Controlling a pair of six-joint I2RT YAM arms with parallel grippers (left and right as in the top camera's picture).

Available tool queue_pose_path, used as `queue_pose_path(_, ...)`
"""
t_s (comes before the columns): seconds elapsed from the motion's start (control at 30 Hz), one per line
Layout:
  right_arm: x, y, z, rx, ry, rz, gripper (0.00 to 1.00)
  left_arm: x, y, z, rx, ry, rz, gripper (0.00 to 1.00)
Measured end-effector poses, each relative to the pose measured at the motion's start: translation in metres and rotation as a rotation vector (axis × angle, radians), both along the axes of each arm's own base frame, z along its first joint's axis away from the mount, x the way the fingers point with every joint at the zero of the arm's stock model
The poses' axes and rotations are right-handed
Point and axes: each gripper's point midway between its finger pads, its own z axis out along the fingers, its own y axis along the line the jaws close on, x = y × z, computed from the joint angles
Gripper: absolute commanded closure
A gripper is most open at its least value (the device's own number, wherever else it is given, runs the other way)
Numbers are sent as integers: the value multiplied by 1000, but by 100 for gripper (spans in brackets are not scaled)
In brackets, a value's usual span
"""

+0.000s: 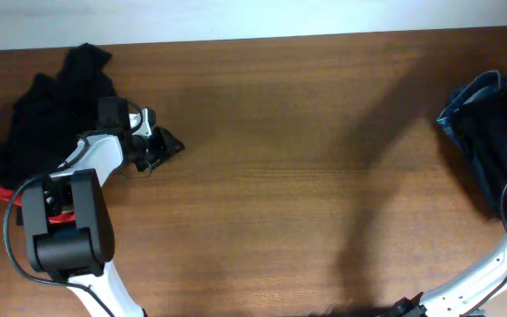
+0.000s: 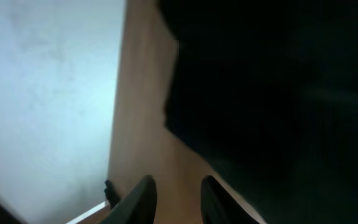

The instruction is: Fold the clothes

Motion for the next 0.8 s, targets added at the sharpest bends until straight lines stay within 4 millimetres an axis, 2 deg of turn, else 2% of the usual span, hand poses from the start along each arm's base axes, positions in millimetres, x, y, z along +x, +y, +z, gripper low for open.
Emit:
queue_pose_path(0.17,0,5,-35,-7,44,28,69,0,0,0,1,0,0,58)
queue_pose_path(0.33,9,11,-87,-40,26,70,70,0,0,0,2,1,1,59)
queue_pose_path(0.4,10,15,-102,-38,9,77,70,0,0,0,3,1,1,59)
queue_pose_path(0.67,9,17,-102,-52,-36,86,74,0,1,0,5,2,2,59)
queue_pose_path(0.8,11,14,-88,-44,-50,86,65,0,1,0,6,2,2,58)
